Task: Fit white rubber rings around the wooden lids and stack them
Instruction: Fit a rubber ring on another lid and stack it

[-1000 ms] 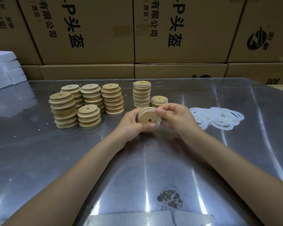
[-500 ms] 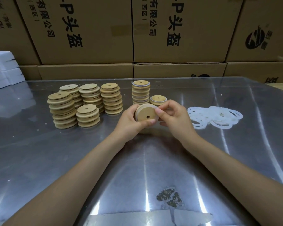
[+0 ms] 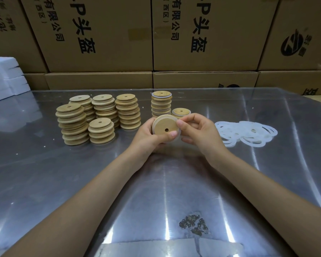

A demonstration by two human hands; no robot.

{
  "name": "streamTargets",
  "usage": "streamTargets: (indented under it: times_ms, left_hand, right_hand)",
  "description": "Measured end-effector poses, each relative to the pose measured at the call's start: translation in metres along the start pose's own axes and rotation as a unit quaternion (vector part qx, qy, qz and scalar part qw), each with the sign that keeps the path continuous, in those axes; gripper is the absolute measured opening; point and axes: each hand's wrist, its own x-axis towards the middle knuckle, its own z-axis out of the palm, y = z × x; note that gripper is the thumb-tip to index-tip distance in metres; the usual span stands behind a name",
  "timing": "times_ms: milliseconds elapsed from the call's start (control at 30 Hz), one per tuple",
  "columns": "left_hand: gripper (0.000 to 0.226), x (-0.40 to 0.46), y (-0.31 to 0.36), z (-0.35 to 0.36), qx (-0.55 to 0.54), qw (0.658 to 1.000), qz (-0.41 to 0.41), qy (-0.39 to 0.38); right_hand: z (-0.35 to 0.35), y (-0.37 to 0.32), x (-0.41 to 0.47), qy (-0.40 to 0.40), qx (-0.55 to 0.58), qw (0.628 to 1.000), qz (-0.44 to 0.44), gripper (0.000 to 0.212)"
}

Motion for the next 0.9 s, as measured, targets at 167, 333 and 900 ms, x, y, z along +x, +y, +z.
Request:
streamTargets:
  times_ms: [167, 333, 900]
  left_hand:
    - [0.033, 0.001, -0.001, -0.001, 0.038, 0.999, 0.027, 0.009]
    - [0.034, 0.003, 0.001, -0.006, 0.346, 0.929, 0.13, 0.02]
    - [0.026, -0.002, 0.002, 0.005, 0.114, 0.991, 0.069, 0.034]
  right_hand:
    - [0.0, 0.003, 0.001, -0.003, -0.037, 0.999, -0.01, 0.009]
    - [-0.004, 0.004, 0.003, 0.03, -0.174, 0.981, -0.084, 0.02]
    - [-0.008, -0.009, 0.003, -0.037, 0.004, 0.999, 0.019, 0.005]
